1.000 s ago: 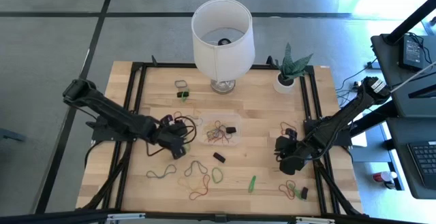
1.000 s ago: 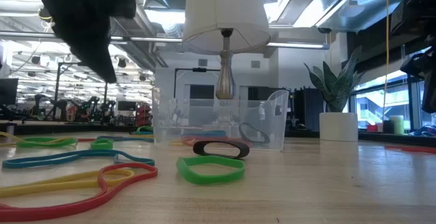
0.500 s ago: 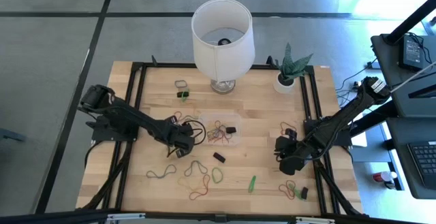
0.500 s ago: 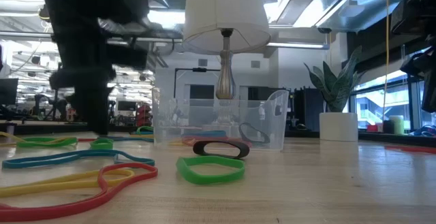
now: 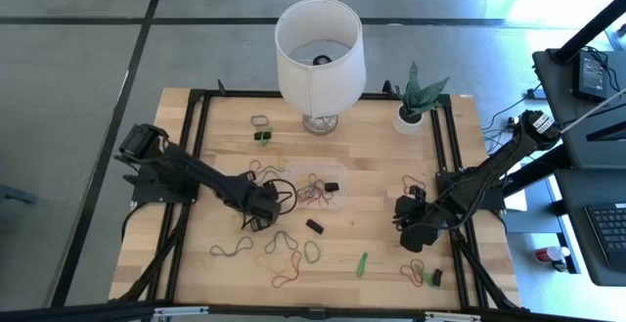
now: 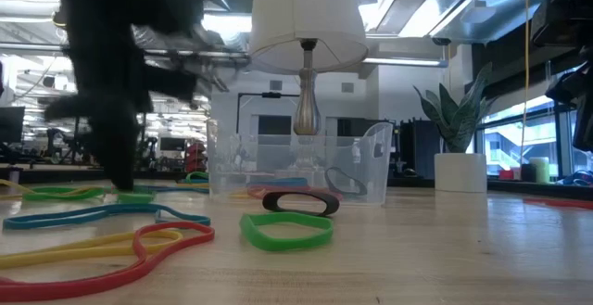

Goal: Pick and place rubber bands into bin
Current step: Put the green rubber band into the container

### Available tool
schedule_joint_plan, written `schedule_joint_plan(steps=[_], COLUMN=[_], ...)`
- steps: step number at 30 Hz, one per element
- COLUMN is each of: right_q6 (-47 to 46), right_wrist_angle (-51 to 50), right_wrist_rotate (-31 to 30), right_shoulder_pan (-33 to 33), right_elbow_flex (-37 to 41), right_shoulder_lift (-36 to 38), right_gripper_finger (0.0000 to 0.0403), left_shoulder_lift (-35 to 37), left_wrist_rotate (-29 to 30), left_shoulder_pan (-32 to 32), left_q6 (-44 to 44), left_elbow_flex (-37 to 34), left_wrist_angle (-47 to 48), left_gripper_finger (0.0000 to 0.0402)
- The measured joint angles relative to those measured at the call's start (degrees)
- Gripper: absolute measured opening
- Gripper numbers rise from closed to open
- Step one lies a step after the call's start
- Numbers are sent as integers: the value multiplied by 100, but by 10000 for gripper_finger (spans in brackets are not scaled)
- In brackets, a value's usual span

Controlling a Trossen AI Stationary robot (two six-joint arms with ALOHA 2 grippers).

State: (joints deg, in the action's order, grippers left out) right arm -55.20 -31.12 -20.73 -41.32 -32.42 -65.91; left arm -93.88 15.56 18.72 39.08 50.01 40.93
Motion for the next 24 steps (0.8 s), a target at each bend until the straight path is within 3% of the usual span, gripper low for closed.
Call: schedule_joint_plan(steps=[8,13,20,24], right_q6=[37,74,168,150], right_wrist_angle=[-50,-92,-95,-73], right_wrist_rotate=[-5,-18,-20,-34], right_shoulder_pan=[0,25,26,26], right_elbow_flex=[0,0,0,0], right_shoulder_lift=[0,0,-2,-2], right_gripper_finger=[70,70,70,70], left_shoulder_lift=[903,1006,437,-196], left_wrist_rotate=[-22,483,722,500], left_shoulder_pan=[54,-21,-704,-1143], left_q6=[154,-312,-1398,-1957], left_elbow_flex=[1004,1976,3192,3691], left_wrist_angle=[1266,1819,2015,2003], left_gripper_finger=[2,2,2,2])
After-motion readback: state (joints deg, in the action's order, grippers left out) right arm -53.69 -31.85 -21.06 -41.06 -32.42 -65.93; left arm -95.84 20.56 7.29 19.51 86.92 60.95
